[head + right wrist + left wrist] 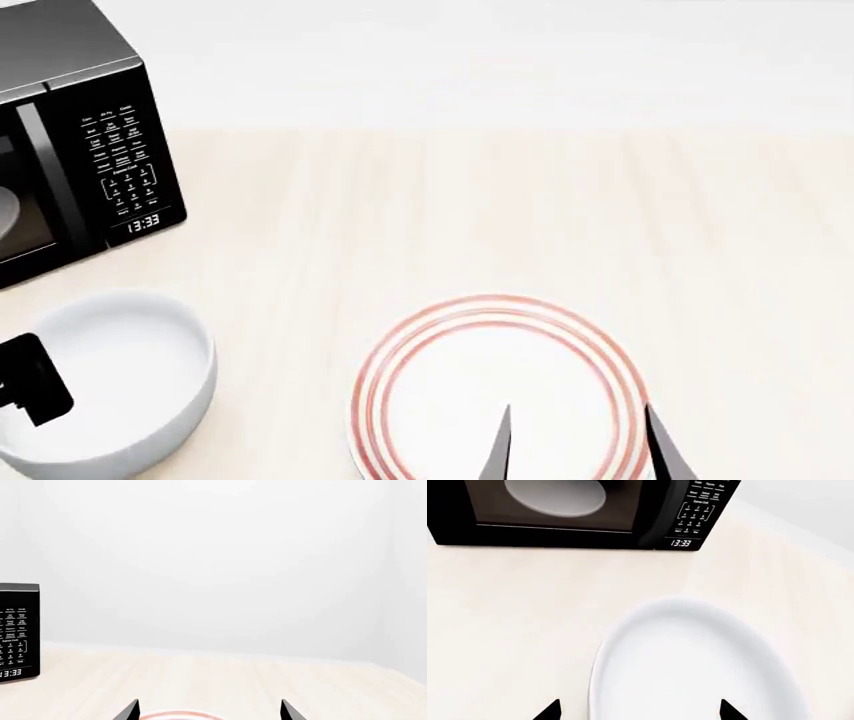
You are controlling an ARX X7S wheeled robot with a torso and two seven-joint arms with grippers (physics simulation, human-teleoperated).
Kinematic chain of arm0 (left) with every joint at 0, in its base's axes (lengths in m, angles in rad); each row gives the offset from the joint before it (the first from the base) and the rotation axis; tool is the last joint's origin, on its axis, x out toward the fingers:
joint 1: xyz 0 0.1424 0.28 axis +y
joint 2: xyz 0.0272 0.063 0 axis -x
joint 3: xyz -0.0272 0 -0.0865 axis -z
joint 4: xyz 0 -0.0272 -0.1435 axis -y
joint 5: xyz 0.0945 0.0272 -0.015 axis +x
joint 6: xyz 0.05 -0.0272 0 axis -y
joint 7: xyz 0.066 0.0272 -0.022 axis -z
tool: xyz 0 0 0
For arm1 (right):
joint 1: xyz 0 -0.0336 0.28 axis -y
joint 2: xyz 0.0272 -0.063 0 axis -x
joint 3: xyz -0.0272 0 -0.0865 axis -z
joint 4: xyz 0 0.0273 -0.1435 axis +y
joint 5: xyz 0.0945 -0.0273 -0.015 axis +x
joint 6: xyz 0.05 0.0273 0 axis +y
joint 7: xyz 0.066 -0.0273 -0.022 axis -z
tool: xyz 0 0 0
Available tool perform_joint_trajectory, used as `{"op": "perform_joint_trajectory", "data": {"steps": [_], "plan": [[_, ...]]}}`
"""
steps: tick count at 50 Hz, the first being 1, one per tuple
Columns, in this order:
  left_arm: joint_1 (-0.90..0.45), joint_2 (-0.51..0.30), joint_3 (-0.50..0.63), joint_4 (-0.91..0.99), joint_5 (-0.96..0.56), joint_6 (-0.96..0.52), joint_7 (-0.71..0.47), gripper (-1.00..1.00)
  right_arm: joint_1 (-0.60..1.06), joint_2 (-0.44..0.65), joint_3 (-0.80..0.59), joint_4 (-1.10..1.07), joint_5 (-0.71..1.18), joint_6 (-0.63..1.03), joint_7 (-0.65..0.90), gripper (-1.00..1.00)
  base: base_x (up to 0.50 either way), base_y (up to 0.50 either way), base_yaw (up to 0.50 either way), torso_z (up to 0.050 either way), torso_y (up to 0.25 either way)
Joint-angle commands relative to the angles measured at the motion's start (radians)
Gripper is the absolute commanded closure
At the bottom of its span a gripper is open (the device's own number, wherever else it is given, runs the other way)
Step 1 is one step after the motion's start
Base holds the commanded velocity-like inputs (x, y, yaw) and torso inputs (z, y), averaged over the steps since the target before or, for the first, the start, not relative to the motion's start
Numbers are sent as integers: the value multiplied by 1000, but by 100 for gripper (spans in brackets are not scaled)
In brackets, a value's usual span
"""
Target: Pick up the white bowl and put it on the plate.
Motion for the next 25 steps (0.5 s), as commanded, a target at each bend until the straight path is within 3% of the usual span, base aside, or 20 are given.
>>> {"op": "perform_joint_trajectory", "data": {"steps": [1,25], "plan": [[-2,-11,-2,-82,14,66,-6,-100,4,8,-6,6,5,-5,6,-100,0,0,0,0,0],[-9,12,9,-185,24,148,-26,-100,3,20,-20,-1,4,-3,22,-100,0,0,0,0,0]]}}
